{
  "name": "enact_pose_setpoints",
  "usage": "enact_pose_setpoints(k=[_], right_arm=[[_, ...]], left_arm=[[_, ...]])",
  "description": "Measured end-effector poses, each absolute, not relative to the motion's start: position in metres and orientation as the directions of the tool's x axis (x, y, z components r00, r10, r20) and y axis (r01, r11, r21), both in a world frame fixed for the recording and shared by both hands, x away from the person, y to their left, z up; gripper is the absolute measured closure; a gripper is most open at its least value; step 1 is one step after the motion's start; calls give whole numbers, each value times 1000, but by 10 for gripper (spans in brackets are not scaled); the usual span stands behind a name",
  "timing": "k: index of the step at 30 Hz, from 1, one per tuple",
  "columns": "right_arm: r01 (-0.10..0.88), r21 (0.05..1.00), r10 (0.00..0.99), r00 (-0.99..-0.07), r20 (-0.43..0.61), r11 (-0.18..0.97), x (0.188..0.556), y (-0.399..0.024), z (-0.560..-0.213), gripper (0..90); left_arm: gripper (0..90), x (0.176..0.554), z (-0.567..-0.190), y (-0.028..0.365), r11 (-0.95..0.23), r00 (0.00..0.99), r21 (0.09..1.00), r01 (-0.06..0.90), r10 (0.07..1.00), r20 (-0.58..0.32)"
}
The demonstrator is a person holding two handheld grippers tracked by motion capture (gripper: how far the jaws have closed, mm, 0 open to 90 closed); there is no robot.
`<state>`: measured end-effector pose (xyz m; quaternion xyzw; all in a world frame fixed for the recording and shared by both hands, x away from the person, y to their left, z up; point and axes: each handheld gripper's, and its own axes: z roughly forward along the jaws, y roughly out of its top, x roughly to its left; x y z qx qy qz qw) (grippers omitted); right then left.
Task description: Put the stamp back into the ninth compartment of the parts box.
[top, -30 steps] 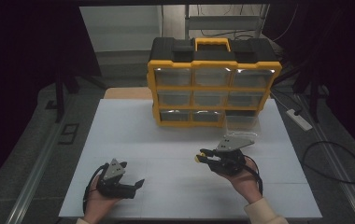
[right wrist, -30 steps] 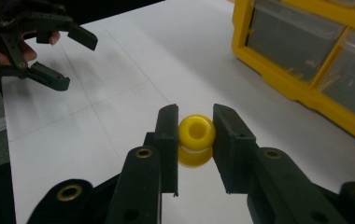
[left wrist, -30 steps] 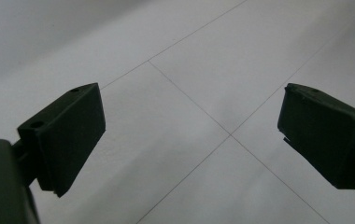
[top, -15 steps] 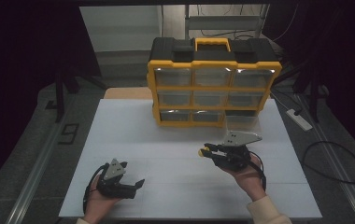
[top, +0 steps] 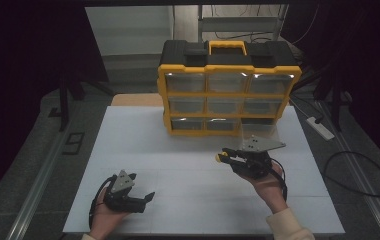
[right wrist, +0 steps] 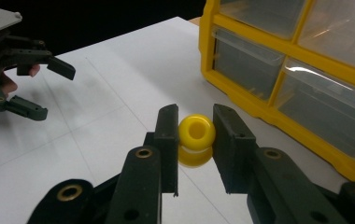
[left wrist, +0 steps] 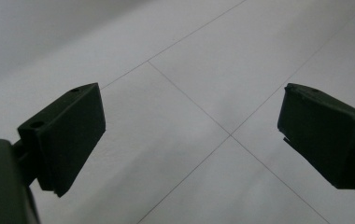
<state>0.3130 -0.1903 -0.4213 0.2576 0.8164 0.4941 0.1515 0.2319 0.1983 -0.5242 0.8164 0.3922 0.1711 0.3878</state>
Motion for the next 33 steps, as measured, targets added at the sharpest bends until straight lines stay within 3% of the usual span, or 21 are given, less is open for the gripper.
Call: enact_pose_setpoints(k=[33], right_arm=[[241,927,638,-770,2,288,340,-220,-394,727]], left_arm=[[78,232,-523,200,-383,631,773,506,775,-29]])
